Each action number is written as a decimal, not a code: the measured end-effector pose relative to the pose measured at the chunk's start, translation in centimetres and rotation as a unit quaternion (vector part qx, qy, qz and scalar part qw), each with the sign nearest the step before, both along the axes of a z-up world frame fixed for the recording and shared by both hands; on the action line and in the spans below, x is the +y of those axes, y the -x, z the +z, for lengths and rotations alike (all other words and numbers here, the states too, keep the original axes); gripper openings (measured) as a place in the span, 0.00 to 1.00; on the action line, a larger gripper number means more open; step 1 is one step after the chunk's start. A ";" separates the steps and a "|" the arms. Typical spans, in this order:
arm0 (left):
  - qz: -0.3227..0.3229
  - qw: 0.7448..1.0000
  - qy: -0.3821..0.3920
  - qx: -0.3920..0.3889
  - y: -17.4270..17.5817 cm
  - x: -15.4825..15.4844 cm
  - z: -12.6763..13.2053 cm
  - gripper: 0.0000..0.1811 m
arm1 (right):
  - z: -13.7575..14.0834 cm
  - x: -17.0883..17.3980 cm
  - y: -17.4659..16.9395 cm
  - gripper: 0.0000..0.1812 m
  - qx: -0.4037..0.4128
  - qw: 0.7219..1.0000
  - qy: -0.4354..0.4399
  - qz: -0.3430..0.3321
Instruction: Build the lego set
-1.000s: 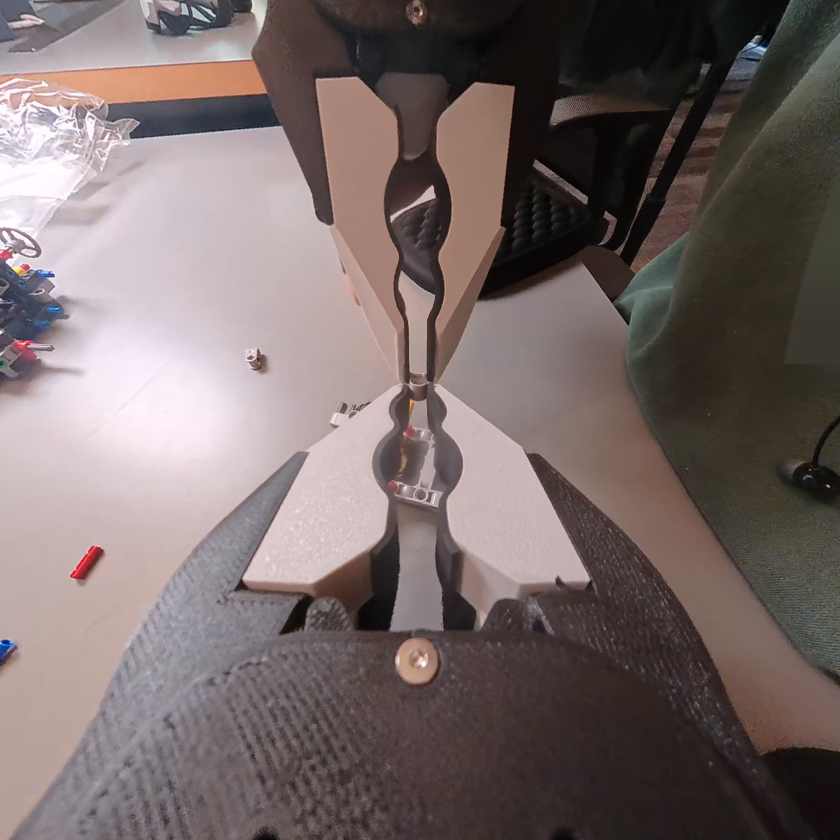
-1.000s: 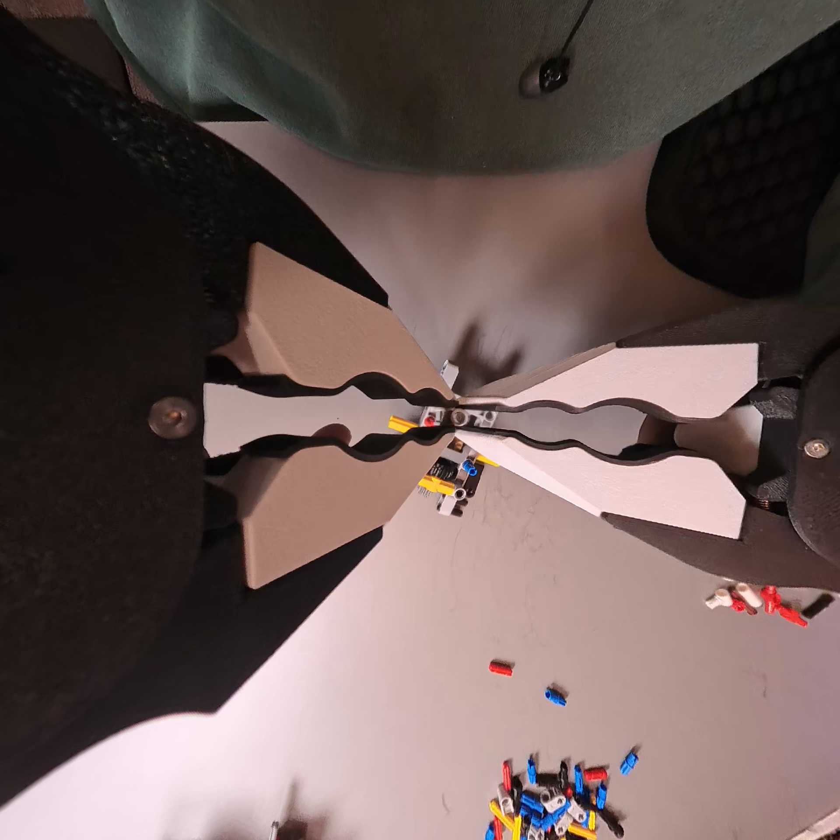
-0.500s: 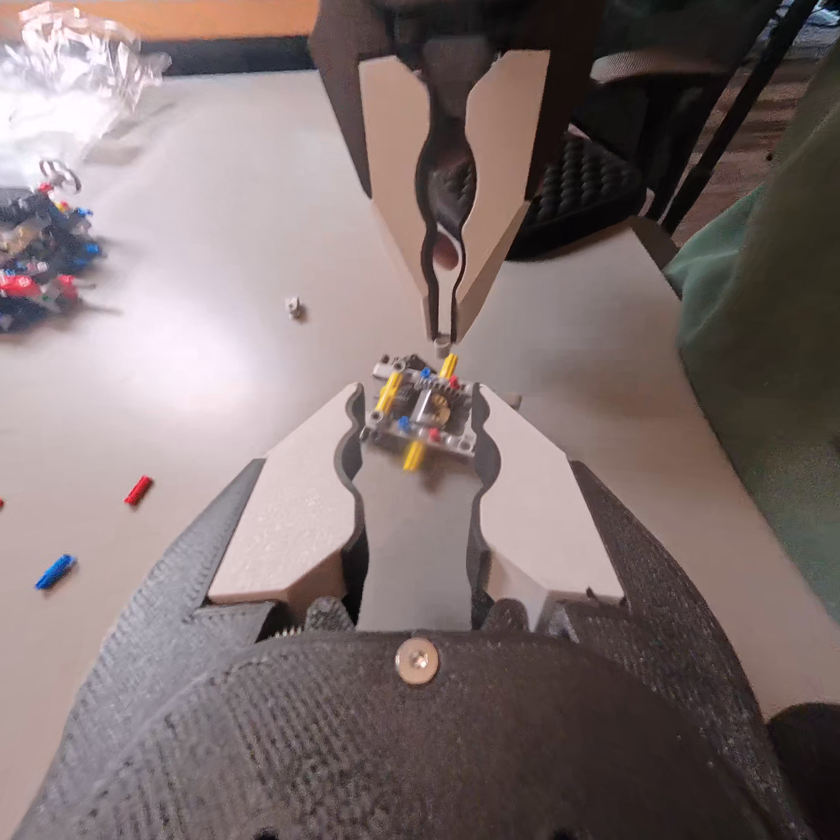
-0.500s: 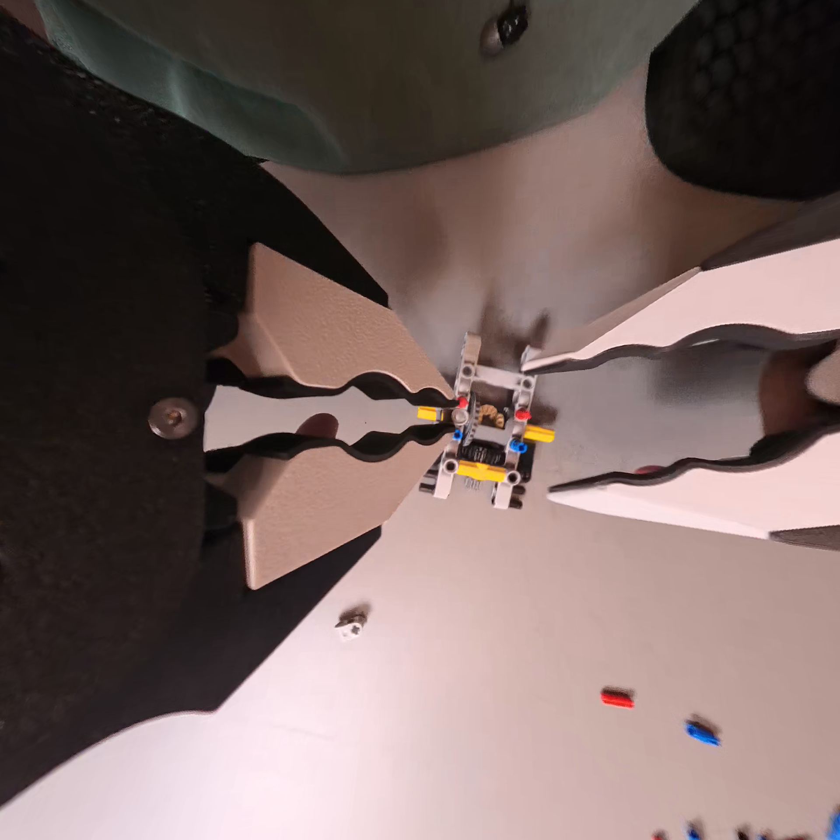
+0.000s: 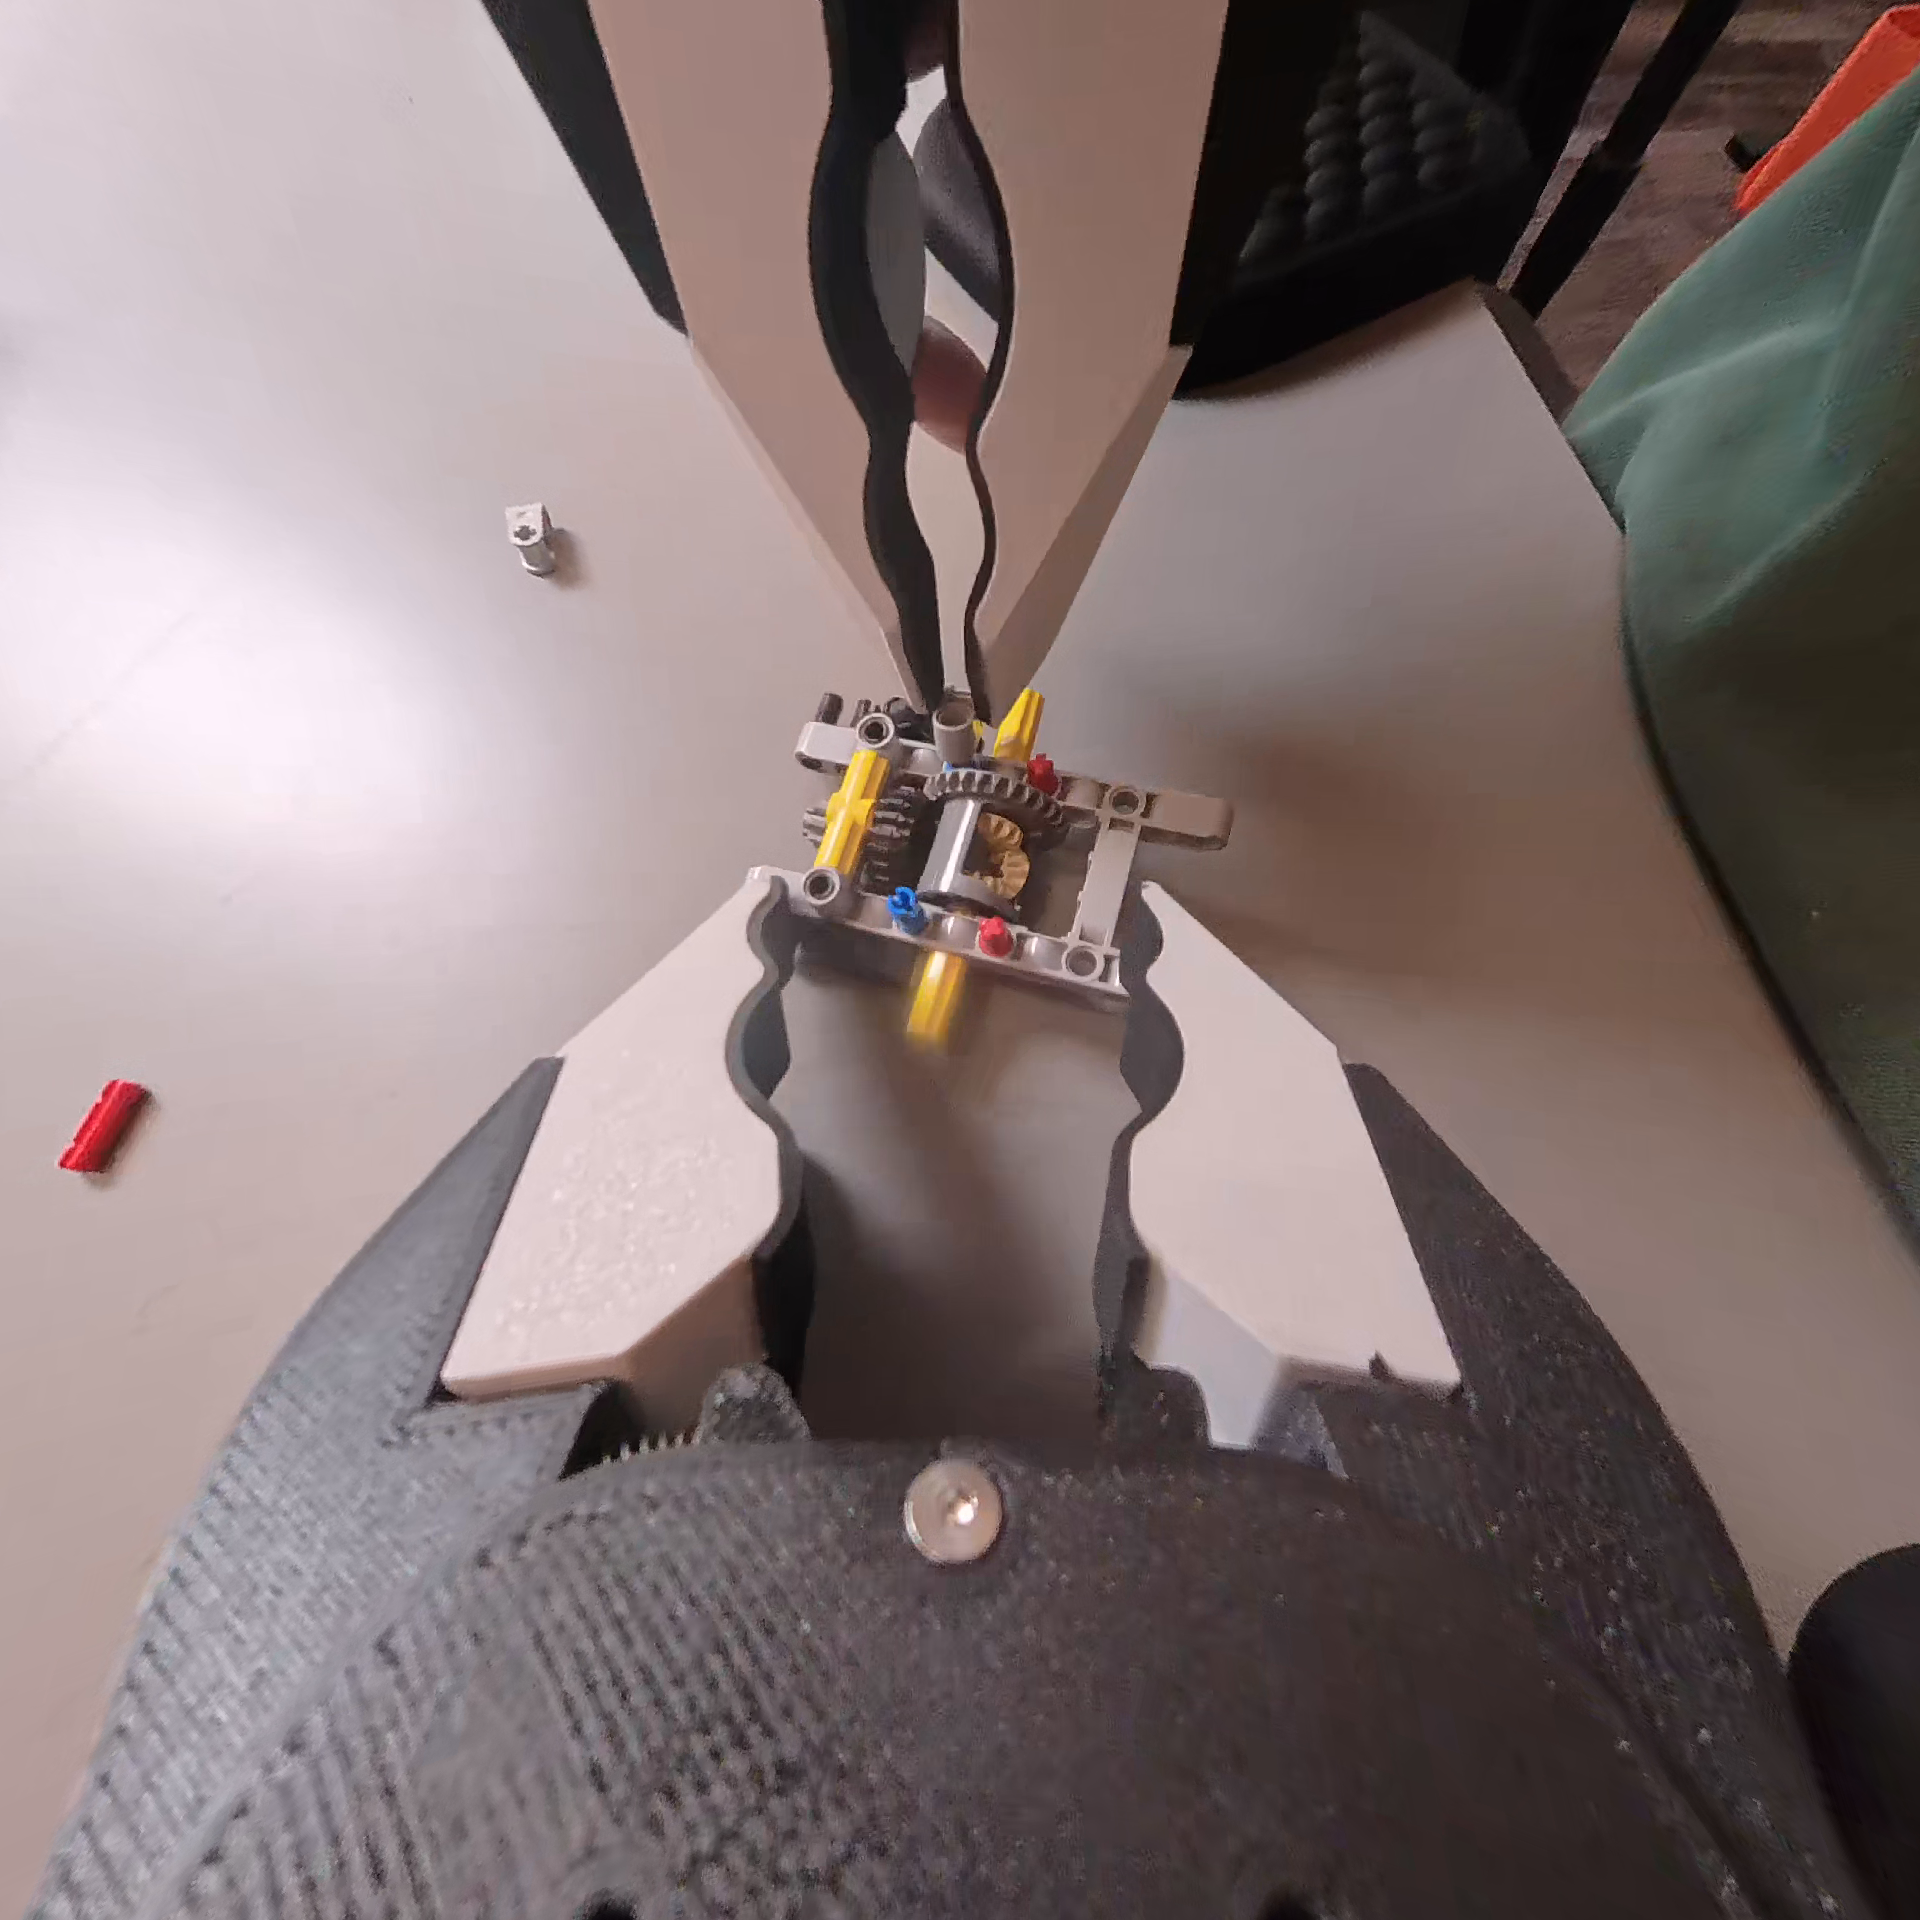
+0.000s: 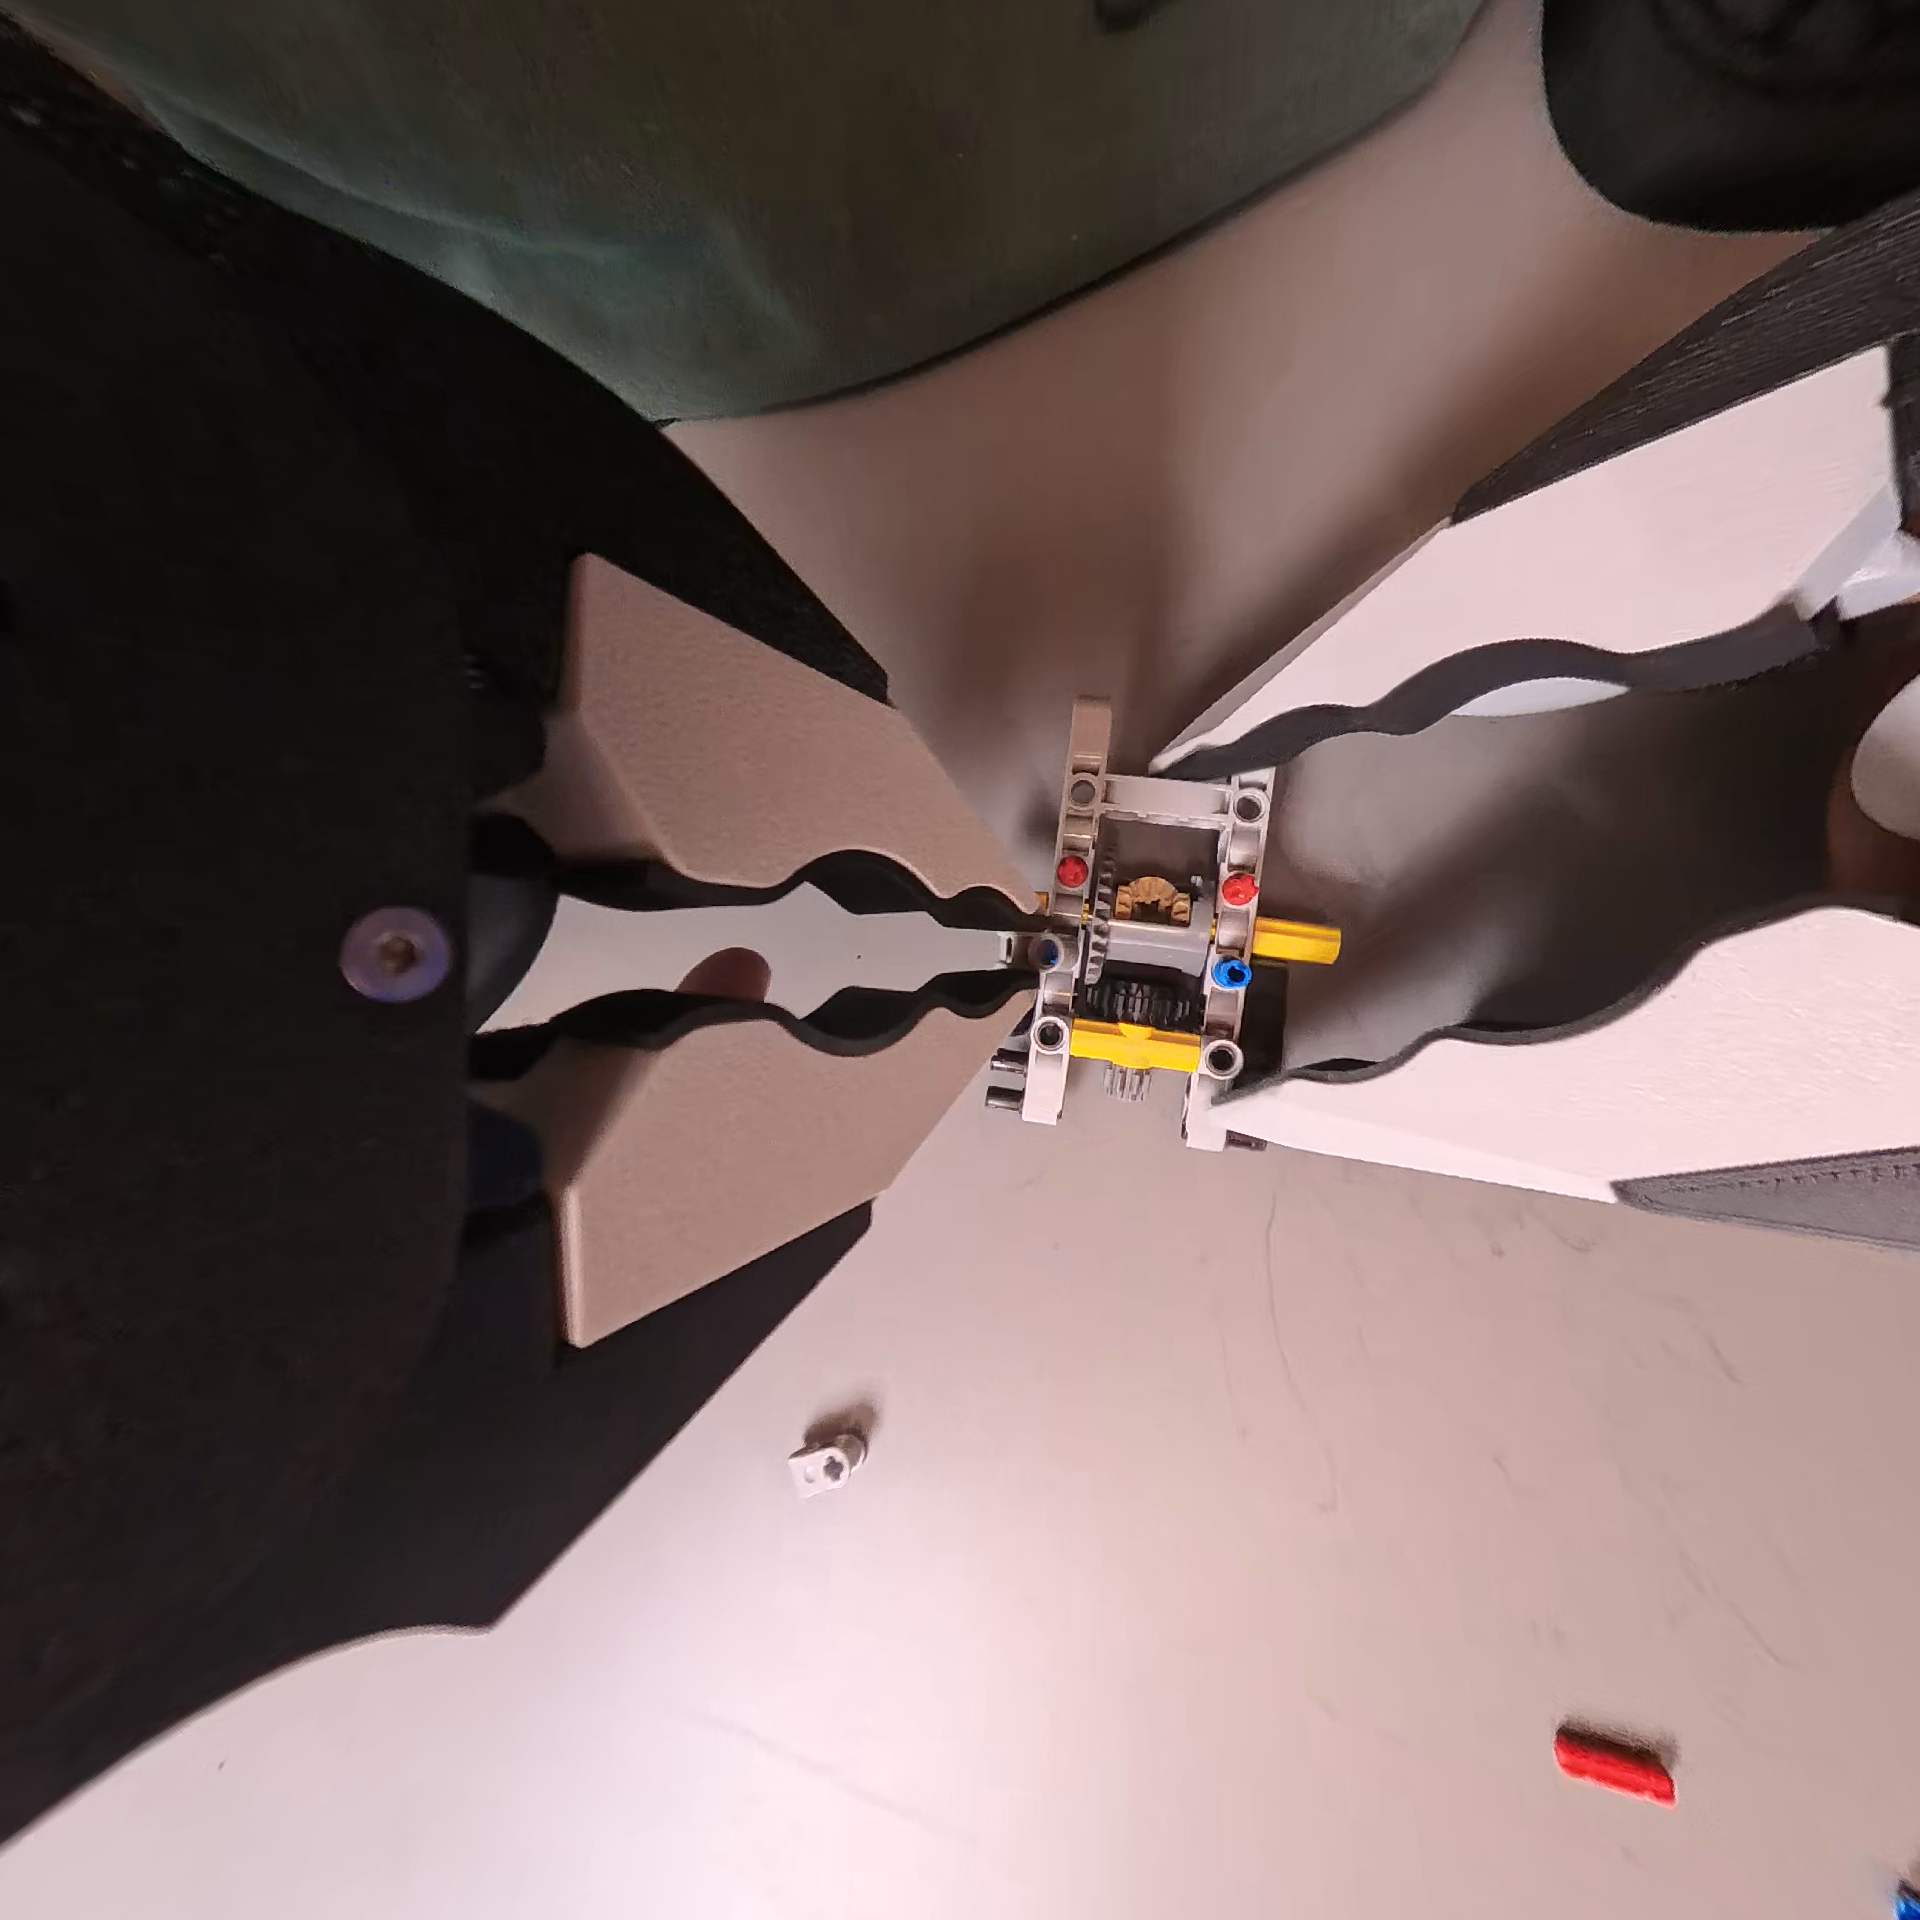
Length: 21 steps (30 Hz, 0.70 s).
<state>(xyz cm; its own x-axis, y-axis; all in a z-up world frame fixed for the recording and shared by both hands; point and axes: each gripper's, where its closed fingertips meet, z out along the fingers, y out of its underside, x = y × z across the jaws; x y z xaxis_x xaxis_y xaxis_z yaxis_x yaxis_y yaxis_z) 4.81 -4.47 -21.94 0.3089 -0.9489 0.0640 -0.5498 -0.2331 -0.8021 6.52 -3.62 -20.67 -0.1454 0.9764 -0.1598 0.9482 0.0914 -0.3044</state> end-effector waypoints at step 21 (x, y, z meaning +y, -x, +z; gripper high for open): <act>0.020 1.000 -0.004 -0.001 -0.2 -0.1 0.0 0.33 | -0.1 0.1 0.0 0.03 0.000 0.999 -0.008 0.046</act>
<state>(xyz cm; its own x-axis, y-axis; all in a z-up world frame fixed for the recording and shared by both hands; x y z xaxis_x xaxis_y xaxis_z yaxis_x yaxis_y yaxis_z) 5.03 -4.55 -21.89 0.3460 -0.9365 0.0572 -0.5395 -0.2484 -0.8045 6.57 -3.48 -20.74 -0.2338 0.9616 -0.1440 0.9358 0.1824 -0.3017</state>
